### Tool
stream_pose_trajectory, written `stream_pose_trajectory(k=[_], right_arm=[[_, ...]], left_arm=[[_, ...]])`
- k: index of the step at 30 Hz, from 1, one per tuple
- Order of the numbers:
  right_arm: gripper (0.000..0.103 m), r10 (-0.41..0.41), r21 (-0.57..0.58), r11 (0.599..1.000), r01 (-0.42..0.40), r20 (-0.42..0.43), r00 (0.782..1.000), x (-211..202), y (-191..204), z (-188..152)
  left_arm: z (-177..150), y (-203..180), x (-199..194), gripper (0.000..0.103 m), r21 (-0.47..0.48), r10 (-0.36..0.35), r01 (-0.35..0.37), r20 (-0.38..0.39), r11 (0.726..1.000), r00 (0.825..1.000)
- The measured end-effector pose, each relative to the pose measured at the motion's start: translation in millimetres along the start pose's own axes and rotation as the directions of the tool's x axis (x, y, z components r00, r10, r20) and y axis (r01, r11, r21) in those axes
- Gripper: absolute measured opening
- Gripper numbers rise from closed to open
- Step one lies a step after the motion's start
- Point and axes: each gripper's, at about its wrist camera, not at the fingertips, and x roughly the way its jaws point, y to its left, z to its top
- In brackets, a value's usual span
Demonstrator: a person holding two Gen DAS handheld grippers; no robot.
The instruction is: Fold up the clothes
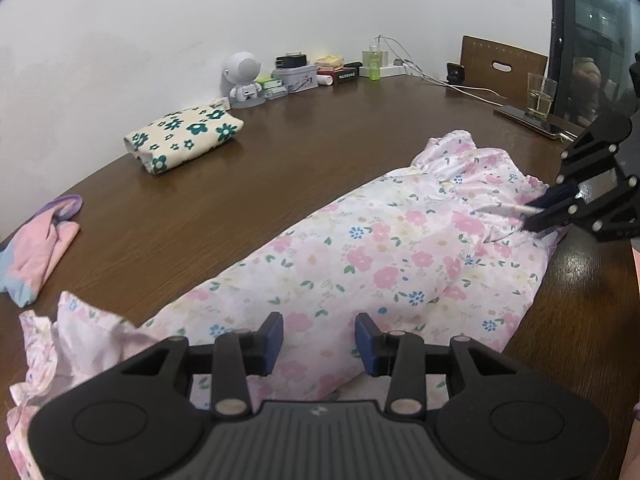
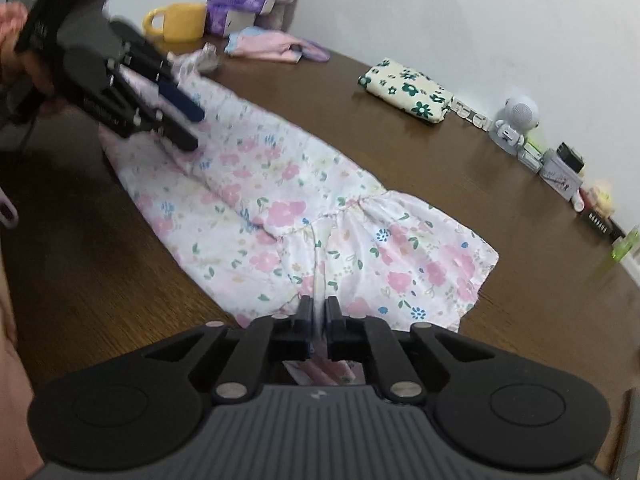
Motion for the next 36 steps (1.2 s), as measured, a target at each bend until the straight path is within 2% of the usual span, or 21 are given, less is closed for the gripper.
stream_pose_trajectory(k=[1,2,4,6,8,12,15,19,25,28,30,32,34,36], right_arm=[[0.014,0.006,0.032,0.999,-0.007,0.025,1.000,-6,-6,1],[0.025,0.011,0.064,0.998,-0.014,0.049,0.999,-12,-11,3],[0.036,-0.004,0.106,0.994,-0.007,0.101,0.995,-20,-17,7],[0.036,-0.020,0.128,0.992,0.001,0.144,0.989,-24,-18,12],[0.036,-0.007,0.128,0.992,-0.012,0.149,0.989,-16,-15,17],[0.031,0.007,0.149,0.989,-0.021,0.096,0.995,12,-10,15],[0.030,-0.014,0.210,0.978,0.000,0.065,0.998,26,-15,5],[0.030,-0.003,0.284,0.958,-0.021,0.083,0.997,28,-21,-6],[0.031,-0.020,0.280,0.960,-0.007,0.091,0.996,27,-19,-7],[0.039,-0.011,0.290,0.957,-0.026,0.127,0.992,18,-19,-3],[0.048,-0.014,0.287,0.957,-0.034,0.161,0.987,10,-16,1],[0.063,-0.014,0.273,0.961,-0.037,0.185,0.983,4,-12,6],[0.070,-0.014,0.249,0.968,-0.037,0.201,0.980,0,-6,12],[0.071,0.011,0.226,0.972,-0.058,0.203,0.979,0,-1,21]], left_arm=[[0,2,-2,0.039,-0.003,0.003,-0.003,0.001,1.000,1.000],[-1,3,-3,0.039,-0.006,0.007,-0.007,0.002,1.000,1.000],[-2,4,-7,0.039,-0.009,0.012,-0.012,0.004,1.000,1.000],[-3,2,-9,0.039,-0.007,0.015,-0.015,0.005,1.000,1.000],[-5,0,-10,0.038,-0.004,0.020,-0.020,0.001,1.000,1.000],[-11,1,-11,0.036,-0.011,0.025,-0.025,-0.010,1.000,1.000],[-16,3,-12,0.036,-0.023,0.027,-0.027,-0.016,0.999,1.000],[-19,6,-13,0.038,-0.044,0.024,-0.024,-0.009,0.999,1.000],[-20,6,-14,0.038,-0.054,0.034,-0.034,0.000,0.998,0.999],[-20,6,-24,0.043,-0.075,0.040,-0.038,0.033,0.996,0.999],[-21,8,-36,0.052,-0.098,0.052,-0.045,0.068,0.994,0.996],[-22,11,-49,0.065,-0.123,0.068,-0.055,0.100,0.991,0.993],[-24,16,-64,0.068,-0.147,0.081,-0.063,0.124,0.987,0.989],[-27,25,-81,0.068,-0.170,0.095,-0.072,0.135,0.983,0.986]])
